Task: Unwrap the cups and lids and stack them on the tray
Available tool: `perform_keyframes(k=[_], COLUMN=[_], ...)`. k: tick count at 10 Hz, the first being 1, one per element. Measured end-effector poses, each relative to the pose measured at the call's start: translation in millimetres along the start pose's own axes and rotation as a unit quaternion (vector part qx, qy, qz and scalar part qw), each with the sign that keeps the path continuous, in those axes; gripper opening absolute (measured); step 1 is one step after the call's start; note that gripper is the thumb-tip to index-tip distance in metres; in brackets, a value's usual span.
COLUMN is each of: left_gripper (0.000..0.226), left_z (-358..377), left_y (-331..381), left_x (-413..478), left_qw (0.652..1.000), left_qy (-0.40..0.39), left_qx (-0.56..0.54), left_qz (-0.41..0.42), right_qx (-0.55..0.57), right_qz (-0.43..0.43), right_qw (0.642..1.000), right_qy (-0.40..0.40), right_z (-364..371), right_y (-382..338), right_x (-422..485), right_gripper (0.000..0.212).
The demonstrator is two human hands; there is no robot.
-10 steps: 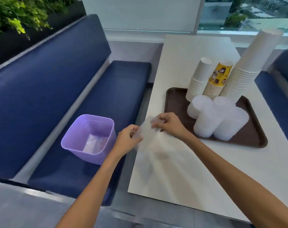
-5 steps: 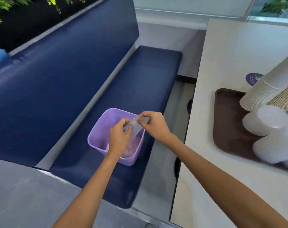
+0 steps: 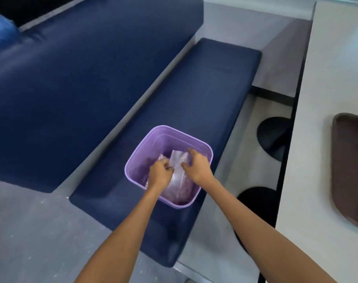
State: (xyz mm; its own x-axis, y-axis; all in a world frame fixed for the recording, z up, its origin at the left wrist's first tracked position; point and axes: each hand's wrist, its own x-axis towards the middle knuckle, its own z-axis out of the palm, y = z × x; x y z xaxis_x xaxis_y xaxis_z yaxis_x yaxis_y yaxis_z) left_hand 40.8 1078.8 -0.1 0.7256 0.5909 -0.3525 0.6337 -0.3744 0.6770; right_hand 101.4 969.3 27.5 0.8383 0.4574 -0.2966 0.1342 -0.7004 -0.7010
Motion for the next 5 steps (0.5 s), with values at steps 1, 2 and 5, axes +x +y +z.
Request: perform_keyframes(k=[1,2,5], left_gripper=[0.010,0.030,0.029], left_z=[5,6,12], left_y=[-6,-5,20], left_x=[9,11,-10], left_qw=[0.999,0.997,0.999], left_qy=[-0.010,0.002,-0.032], left_qx=[0.017,0.019,0.009], left_qz=[-0.044,-0.077,-0.014], right_qx=[-0.007,0.004,0.050], right_qz=[0.010,0.011,0.024], right_qw=[1.000,1.000,0.998], right_qy=[-0.012,-0.015,0.010], right_z=[4,4,-24], right_y=[6,12,13], right_x=[2,3,-18], right_gripper=[0.047,0.042,0.030])
